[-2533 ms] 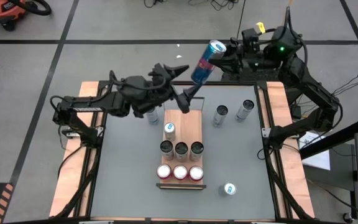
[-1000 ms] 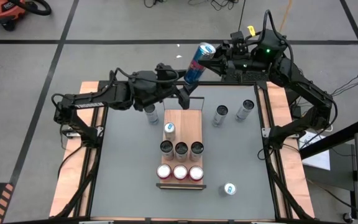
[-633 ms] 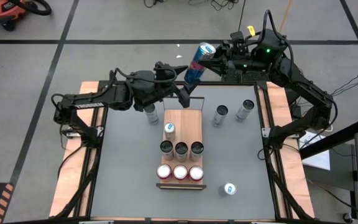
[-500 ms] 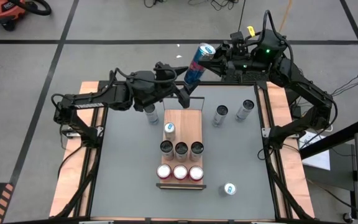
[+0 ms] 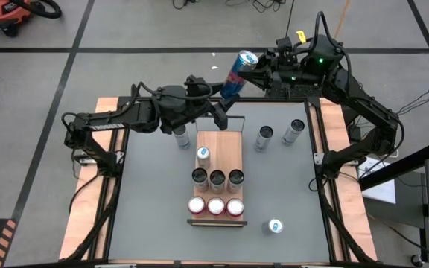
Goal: Sort soda cans
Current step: Put the top blue soda can on the shelf and align it with the other blue soda can
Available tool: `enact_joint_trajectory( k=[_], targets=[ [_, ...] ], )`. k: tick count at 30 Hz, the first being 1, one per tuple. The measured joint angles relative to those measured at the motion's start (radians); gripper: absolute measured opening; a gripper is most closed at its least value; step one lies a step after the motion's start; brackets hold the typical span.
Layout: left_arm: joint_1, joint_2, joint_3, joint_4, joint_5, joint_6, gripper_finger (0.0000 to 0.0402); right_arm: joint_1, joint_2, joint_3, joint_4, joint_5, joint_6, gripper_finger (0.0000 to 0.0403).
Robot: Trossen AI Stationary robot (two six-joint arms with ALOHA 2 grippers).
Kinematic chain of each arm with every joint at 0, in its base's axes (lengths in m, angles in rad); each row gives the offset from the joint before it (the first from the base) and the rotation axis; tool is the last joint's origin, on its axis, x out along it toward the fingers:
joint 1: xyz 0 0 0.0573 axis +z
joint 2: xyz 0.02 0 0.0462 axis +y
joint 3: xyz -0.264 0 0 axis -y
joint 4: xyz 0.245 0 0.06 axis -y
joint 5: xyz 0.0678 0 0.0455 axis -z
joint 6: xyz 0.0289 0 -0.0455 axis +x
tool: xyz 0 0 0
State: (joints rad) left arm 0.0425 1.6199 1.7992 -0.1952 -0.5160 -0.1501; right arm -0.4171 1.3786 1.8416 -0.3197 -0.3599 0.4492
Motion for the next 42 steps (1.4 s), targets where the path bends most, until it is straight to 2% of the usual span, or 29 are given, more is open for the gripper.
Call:
enact_joint_trajectory(
  k=[6, 12, 16, 22, 26, 32, 38, 42],
  targets=[
    [-0.005, 0.000, 0.000, 0.001, 0.006, -0.001, 0.0246, 0.000, 0.000, 0.000, -0.001, -0.004, 0.000, 0.0198],
    [-0.019, 0.000, 0.000, 0.005, 0.007, -0.002, 0.0245, 0.000, -0.001, 0.000, -0.001, -0.018, 0.006, 0.0231],
    [-0.027, 0.000, 0.000, 0.014, 0.027, -0.027, 0.0245, -0.005, -0.002, 0.000, 0.007, -0.095, 0.000, 0.0257],
    [-0.026, -0.001, 0.000, 0.085, 0.160, -0.081, 0.0244, -0.009, -0.004, 0.003, 0.038, -0.234, -0.019, 0.0282],
    [-0.029, -0.001, 0.001, 0.115, 0.212, -0.083, 0.0244, -0.009, -0.003, 0.003, 0.088, -0.294, -0.006, 0.0285],
    [-0.031, -0.002, 0.002, 0.104, 0.256, -0.082, 0.0244, -0.009, -0.002, 0.002, 0.150, -0.300, 0.018, 0.0285],
    [-0.031, -0.002, 0.002, 0.102, 0.259, -0.084, 0.0244, -0.008, -0.002, 0.001, 0.179, -0.301, 0.035, 0.0283],
    [-0.031, -0.002, 0.002, 0.102, 0.262, -0.083, 0.0244, -0.008, -0.002, 0.001, 0.182, -0.312, 0.028, 0.0264]
  ],
)
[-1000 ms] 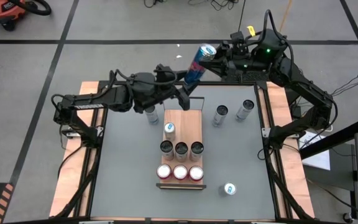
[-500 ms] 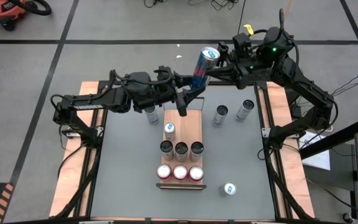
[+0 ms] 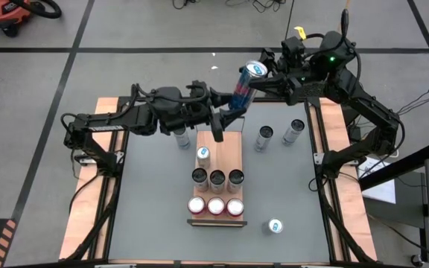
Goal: Sort soda cans
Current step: Put the top blue soda can on the shelf and align it with the other blue soda can
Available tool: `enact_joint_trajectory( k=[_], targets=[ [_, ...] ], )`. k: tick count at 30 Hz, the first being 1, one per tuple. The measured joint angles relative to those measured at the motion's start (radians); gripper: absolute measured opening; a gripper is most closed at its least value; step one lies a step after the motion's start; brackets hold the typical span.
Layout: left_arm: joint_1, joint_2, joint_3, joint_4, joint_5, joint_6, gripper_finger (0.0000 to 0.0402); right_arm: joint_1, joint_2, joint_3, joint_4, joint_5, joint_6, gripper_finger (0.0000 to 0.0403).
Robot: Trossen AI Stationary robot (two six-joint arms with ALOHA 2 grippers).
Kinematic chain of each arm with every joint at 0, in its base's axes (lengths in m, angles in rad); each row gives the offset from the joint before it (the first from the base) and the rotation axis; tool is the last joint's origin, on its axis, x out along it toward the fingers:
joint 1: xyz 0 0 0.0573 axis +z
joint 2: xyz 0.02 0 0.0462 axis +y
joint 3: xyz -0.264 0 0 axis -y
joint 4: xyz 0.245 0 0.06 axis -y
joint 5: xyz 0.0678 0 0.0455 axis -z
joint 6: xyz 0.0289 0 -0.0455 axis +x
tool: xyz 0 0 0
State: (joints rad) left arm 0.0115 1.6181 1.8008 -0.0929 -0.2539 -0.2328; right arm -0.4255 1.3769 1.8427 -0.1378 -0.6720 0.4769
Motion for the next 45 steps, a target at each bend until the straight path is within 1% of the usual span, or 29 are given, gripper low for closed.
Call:
enact_joint_trajectory(
  k=[3, 7, 11, 14, 20, 23, 25, 34, 38, 41, 45],
  targets=[
    [-0.001, 0.000, 0.000, 0.000, 0.004, -0.009, 0.0244, 0.000, 0.000, 0.000, 0.001, -0.023, -0.004, 0.0241],
    [-0.001, 0.000, 0.000, -0.003, 0.013, -0.040, 0.0244, -0.001, -0.001, -0.001, -0.001, -0.027, -0.004, 0.0214],
    [-0.001, 0.000, 0.000, -0.006, 0.013, -0.042, 0.0244, -0.001, -0.006, -0.002, -0.005, -0.027, -0.014, 0.0206],
    [-0.001, 0.000, 0.000, 0.001, 0.015, -0.042, 0.0244, -0.001, -0.013, -0.002, -0.007, -0.028, -0.018, 0.0220],
    [-0.001, 0.000, 0.000, 0.024, 0.034, -0.048, 0.0244, -0.001, -0.034, -0.003, -0.008, -0.039, -0.086, 0.0266],
    [-0.001, 0.000, 0.000, 0.027, 0.031, -0.049, 0.0244, -0.007, -0.038, -0.003, -0.011, -0.038, -0.102, 0.0271],
    [-0.001, 0.000, 0.000, 0.029, 0.029, -0.049, 0.0244, -0.007, -0.039, -0.003, -0.009, -0.038, -0.104, 0.0265],
    [-0.001, 0.000, 0.000, 0.028, 0.024, -0.047, 0.0244, -0.008, -0.041, -0.003, -0.008, -0.036, -0.123, 0.0214],
    [-0.001, 0.000, 0.000, 0.026, 0.014, -0.055, 0.0245, -0.008, -0.041, -0.003, -0.012, -0.035, -0.122, 0.0203],
    [-0.001, 0.000, 0.000, 0.018, 0.013, -0.067, 0.0263, -0.015, -0.043, -0.003, -0.026, -0.037, -0.128, 0.0203],
    [0.001, -0.008, -0.001, -0.029, -0.001, -0.094, 0.0306, -0.035, -0.059, -0.002, -0.074, -0.040, -0.141, 0.0203]
  ],
)
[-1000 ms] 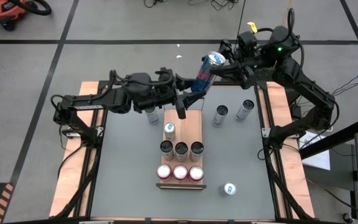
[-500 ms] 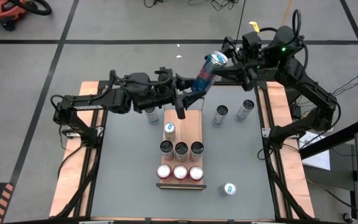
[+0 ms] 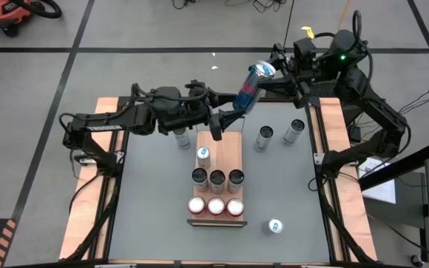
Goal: Sort soda cans
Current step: Put the top blue soda can on the shelf and align it with the other blue soda can
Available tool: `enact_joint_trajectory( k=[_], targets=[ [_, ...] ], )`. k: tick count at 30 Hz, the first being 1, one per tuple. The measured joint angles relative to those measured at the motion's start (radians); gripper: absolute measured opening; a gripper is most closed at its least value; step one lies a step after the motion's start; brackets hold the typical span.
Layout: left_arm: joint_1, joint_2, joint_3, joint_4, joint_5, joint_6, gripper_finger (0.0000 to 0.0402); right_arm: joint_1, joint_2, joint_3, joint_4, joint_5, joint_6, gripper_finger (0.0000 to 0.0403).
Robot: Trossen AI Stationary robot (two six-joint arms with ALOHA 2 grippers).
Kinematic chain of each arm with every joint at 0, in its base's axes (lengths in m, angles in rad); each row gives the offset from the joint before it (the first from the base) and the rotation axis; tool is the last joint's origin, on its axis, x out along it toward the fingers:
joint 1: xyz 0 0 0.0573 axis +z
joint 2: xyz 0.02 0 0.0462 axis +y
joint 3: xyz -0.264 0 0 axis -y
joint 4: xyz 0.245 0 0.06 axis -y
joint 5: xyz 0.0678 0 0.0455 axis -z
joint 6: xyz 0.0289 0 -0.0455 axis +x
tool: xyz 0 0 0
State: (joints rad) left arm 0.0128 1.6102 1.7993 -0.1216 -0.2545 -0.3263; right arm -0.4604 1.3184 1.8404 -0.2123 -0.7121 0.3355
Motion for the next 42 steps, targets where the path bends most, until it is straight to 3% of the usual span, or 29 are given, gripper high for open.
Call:
enact_joint_trajectory(
  k=[6, 11, 16, 20, 25, 30, 34, 42],
  targets=[
    [0.000, -0.031, 0.000, -0.093, -0.026, -0.031, 0.0357, -0.023, -0.039, 0.003, -0.119, -0.015, -0.040, 0.0203],
    [0.000, -0.080, 0.000, -0.222, -0.056, -0.075, 0.0367, -0.024, -0.068, -0.014, -0.298, 0.003, -0.131, 0.0203],
    [0.000, -0.119, 0.001, -0.325, -0.093, -0.112, 0.0368, 0.002, -0.119, -0.179, -0.320, 0.007, -0.165, 0.0203],
    [0.000, -0.130, 0.000, -0.381, -0.103, -0.143, 0.0368, 0.027, -0.188, -0.416, -0.183, 0.052, -0.154, 0.0203],
    [-0.002, -0.133, 0.000, -0.432, -0.101, -0.193, 0.0368, 0.043, -0.262, -0.729, 0.109, 0.118, -0.105, 0.0203],
    [-0.002, -0.134, 0.000, -0.453, -0.097, -0.192, 0.0368, 0.062, -0.265, -0.939, 0.337, 0.173, -0.091, 0.0203],
    [0.001, -0.134, 0.000, -0.469, -0.099, -0.192, 0.0368, 0.093, -0.232, -1.020, 0.454, 0.218, -0.136, 0.0203],
    [0.001, -0.112, 0.000, -0.493, -0.118, -0.192, 0.0368, 0.136, -0.119, -1.029, 0.497, 0.279, -0.270, 0.0203]
  ],
)
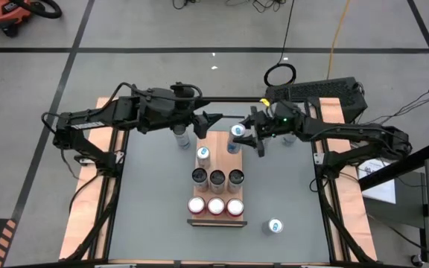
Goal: Sort soda cans
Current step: Put the top blue soda can on the shelf and align it with the other blue soda can
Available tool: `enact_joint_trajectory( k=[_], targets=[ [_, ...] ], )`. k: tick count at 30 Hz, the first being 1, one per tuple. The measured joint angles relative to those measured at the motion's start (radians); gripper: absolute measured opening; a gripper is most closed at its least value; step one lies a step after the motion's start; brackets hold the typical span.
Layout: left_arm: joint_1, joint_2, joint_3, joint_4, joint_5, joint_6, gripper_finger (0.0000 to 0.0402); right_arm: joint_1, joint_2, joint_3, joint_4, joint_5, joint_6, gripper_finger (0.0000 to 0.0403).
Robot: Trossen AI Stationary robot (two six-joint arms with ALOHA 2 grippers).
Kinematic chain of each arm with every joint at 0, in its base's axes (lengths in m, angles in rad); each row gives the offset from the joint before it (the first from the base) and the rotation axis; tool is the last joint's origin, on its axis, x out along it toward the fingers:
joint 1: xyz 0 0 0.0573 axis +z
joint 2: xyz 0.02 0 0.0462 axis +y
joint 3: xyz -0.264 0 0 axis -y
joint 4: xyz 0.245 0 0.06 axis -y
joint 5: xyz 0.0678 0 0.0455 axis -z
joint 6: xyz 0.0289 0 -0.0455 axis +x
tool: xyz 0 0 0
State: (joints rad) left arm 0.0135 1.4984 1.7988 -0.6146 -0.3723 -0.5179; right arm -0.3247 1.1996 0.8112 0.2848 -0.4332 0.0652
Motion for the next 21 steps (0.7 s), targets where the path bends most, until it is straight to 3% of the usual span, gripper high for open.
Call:
enact_joint_trajectory(
  k=[21],
  targets=[
    [-0.003, 0.033, 0.000, -0.029, -0.010, -0.003, 0.0368, 0.073, 0.307, 0.000, 0.174, 0.027, 0.001, 0.0203]
  ],
)
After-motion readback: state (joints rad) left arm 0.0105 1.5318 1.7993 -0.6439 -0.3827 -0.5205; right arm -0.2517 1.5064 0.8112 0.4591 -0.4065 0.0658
